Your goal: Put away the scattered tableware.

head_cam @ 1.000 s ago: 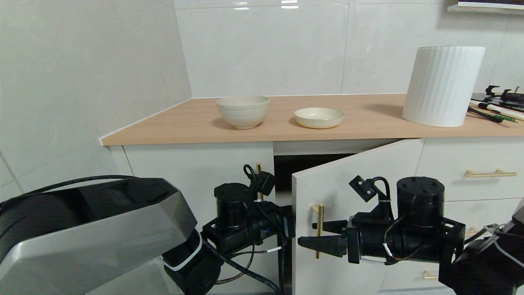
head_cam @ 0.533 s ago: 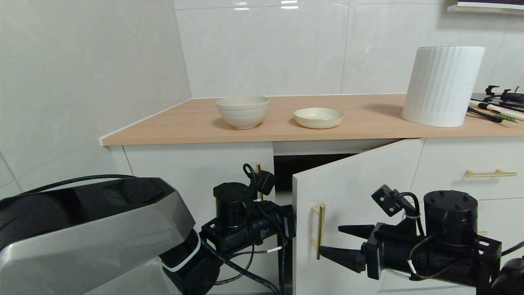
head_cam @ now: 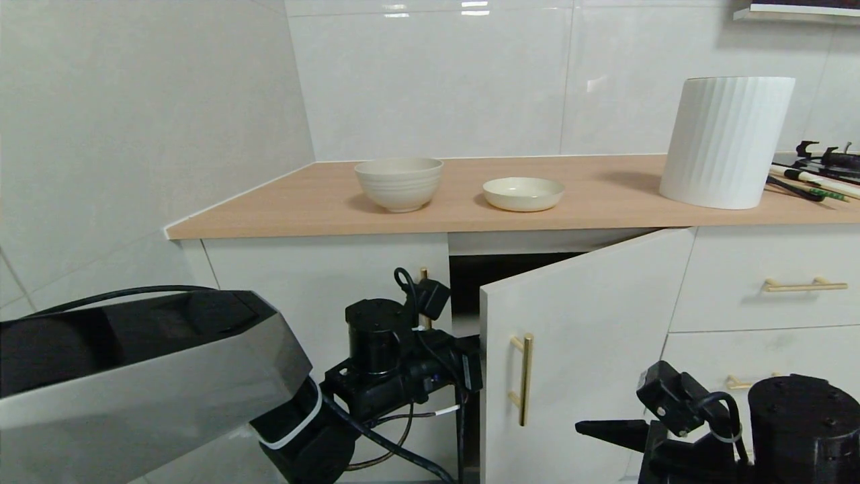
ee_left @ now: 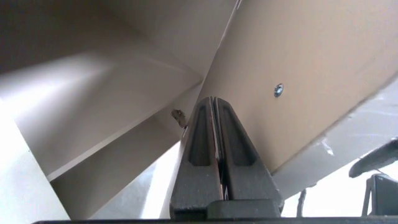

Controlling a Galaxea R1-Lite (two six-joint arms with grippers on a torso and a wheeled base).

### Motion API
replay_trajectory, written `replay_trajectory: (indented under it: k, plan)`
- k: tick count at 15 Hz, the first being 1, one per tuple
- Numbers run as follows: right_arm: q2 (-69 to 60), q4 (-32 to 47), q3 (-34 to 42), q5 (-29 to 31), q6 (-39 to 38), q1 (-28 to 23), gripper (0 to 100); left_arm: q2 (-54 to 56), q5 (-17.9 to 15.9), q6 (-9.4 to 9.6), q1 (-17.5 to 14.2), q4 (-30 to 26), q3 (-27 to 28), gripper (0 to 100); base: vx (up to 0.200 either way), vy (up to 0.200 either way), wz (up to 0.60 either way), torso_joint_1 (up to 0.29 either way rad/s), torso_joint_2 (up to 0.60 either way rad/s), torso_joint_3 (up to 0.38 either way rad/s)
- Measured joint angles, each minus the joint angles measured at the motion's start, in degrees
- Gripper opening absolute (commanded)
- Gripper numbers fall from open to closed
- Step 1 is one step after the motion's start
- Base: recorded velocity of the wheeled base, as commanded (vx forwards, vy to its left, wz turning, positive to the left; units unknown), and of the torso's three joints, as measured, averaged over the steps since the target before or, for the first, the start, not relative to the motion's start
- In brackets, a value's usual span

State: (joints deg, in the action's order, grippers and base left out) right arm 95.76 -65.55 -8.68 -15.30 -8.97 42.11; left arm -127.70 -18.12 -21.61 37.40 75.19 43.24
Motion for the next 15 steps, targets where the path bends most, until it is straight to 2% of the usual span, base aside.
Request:
replay_trajectory:
  k: [3, 7, 15]
  plan:
    - [-0.7, 0.1, 0.3, 0.0, -0.2, 1.4, 100, 0.5, 0.0, 0.0, 0.2, -0.9, -0.1, 0, 0.0, 0.0, 0.0, 0.0, 0.0, 0.0]
    - [-1.1, 1.2, 0.3, 0.1, -0.2, 2.2, 100, 0.5, 0.1, -0.09, 0.6, -3.2, 1.2, 0, -0.2, 0.0, 0.0, 0.005, 0.0, 0.0]
    - [-1.3, 1.1, 0.3, 0.0, -0.2, 2.7, 100, -0.3, -0.2, -0.09, 1.4, -10.5, 7.1, 0, 0.0, 0.0, 0.0, 0.0, 0.0, 0.0]
